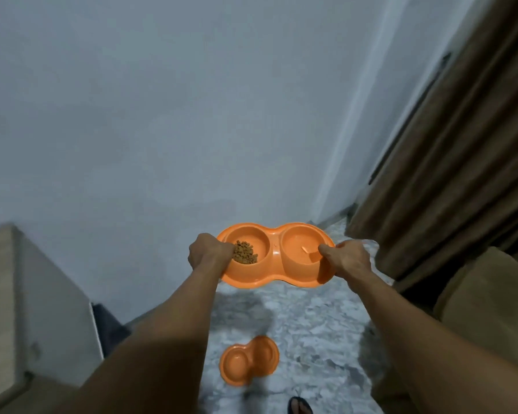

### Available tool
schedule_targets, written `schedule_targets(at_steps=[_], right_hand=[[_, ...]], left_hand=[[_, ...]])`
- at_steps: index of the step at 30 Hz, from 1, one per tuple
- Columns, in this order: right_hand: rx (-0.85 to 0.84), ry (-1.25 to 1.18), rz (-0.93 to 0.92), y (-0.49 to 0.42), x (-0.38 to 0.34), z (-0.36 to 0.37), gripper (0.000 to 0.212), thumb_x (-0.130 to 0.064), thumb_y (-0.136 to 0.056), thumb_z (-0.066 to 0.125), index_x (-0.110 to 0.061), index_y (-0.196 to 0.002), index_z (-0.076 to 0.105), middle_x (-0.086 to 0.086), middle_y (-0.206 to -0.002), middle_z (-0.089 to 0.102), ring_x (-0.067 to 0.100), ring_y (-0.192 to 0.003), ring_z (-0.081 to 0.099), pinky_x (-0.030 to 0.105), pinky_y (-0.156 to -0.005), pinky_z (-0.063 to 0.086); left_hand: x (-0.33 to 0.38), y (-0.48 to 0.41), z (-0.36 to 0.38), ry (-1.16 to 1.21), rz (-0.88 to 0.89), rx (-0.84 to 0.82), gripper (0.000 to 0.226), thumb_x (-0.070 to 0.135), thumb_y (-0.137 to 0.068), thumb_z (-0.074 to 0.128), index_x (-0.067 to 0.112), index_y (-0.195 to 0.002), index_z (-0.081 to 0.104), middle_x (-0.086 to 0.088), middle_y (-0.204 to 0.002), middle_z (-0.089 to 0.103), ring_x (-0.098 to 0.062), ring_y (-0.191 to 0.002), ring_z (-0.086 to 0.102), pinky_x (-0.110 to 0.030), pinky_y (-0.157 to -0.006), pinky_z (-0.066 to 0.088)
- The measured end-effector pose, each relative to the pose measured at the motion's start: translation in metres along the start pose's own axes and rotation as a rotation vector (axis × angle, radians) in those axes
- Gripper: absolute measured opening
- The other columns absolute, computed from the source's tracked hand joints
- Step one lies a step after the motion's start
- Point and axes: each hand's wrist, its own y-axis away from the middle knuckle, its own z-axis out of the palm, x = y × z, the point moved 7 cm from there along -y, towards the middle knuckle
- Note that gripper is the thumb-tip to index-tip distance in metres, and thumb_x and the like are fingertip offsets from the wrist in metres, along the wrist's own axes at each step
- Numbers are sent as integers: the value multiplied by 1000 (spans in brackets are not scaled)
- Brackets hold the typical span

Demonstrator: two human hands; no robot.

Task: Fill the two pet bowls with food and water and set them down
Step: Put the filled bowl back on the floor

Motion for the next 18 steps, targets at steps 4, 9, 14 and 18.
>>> schedule_targets(at_steps=[4,9,14,18], right_hand=[[-109,38,-50,-63,-8,27,41,-40,-80,72,0,-89,66,11,-81,62,29,-77,59,36,-70,50],[-243,56,-82,-114,-9,76,32,-35,-79,72,-6,-90,66,11,-86,66,27,-79,58,37,-76,51],[-327,53,-33,-149,21,155,45,-33,-77,73,-7,-112,64,4,-85,60,24,-81,58,38,-81,53],[-356,51,16,-177,63,235,59,-36,-75,75,-9,-125,60,9,-103,66,26,-92,62,40,-86,53]], left_hand=[[-2,-24,32,20,-142,79,23,19,-75,74,7,-84,56,-13,-95,64,-34,-95,65,-31,-67,48],[-32,-60,65,41,-269,174,40,24,-67,76,2,-99,65,-16,-99,69,-35,-93,67,-40,-80,58],[-82,-118,103,65,-350,194,31,22,-67,70,2,-90,68,-18,-88,69,-34,-84,68,-39,-72,59],[-142,-174,148,74,-337,168,24,22,-66,66,7,-85,69,-14,-80,69,-31,-79,68,-35,-68,57]])
